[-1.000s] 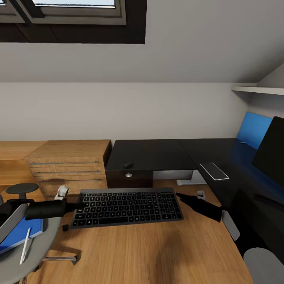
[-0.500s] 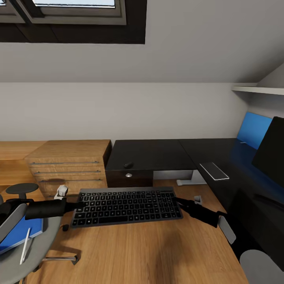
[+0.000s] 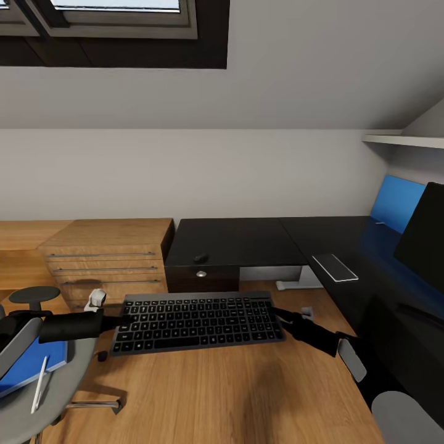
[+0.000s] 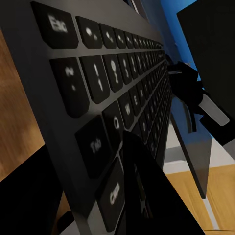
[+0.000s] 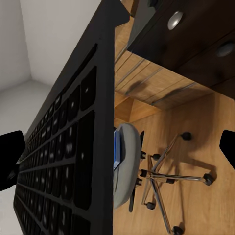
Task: In the bedroom, organize the workspace by keeping the computer under the desk, ensuring the monitor is on the desk, placing the keyboard on the desk next to the monitor, placing the mouse on the desk next to the keyboard, moving the folder from the swivel chair onto the desk next to the mouse, stacking the notebook on top of the folder with the pen on top of the notebook, and positioning the swivel chair next to the desk.
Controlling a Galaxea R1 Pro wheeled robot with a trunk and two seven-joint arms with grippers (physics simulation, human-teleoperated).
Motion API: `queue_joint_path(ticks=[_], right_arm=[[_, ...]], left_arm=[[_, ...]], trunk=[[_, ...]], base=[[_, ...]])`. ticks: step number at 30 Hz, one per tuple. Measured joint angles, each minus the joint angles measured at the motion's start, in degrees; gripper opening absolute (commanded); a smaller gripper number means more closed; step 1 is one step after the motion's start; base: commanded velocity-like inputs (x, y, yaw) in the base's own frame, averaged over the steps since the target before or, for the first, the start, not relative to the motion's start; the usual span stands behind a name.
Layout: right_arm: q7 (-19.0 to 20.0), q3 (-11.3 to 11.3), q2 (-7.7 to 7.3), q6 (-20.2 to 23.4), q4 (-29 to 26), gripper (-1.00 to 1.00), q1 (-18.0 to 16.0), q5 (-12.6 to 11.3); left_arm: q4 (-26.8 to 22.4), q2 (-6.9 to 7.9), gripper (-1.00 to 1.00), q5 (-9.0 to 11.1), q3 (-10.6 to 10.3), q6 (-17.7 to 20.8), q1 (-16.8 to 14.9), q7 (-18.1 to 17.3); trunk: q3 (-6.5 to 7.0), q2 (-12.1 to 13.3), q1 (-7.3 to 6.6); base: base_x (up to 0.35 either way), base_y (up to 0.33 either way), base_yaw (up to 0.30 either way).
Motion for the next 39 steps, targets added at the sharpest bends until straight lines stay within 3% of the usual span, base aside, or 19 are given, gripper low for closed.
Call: queue_joint_path(ticks=[11,34,35,39], right_arm=[[-0.01,-0.01,2.07,2.02,0.41,1.00,0.00,-0.04],[-0.03,-0.11,2.28,4.23,1.00,1.00,-0.02,0.02],[-0.03,-0.12,2.28,4.23,1.00,-1.00,-0.02,0.02],[-0.24,-0.07,2.29,4.19,1.00,-1.00,-0.01,0.02]], left_arm=[[0.01,-0.04,-1.00,-0.35,-0.03,-0.28,0.00,0.09],[-0.01,-0.08,-1.00,-0.92,-0.09,-0.61,-0.01,0.34],[-0.02,-0.08,-1.00,-0.93,-0.09,-0.61,-0.01,0.34],[-0.02,-0.09,-1.00,-0.97,-0.09,-0.62,-0.01,0.34]], trunk=[[0.00,0.00,0.00],[0.00,0.00,0.00],[0.00,0.00,0.00],[0.00,0.00,0.00]], base=[[0.000,0.000,0.000],[0.000,0.000,0.000],[0.000,0.000,0.000],[0.000,0.000,0.000]])
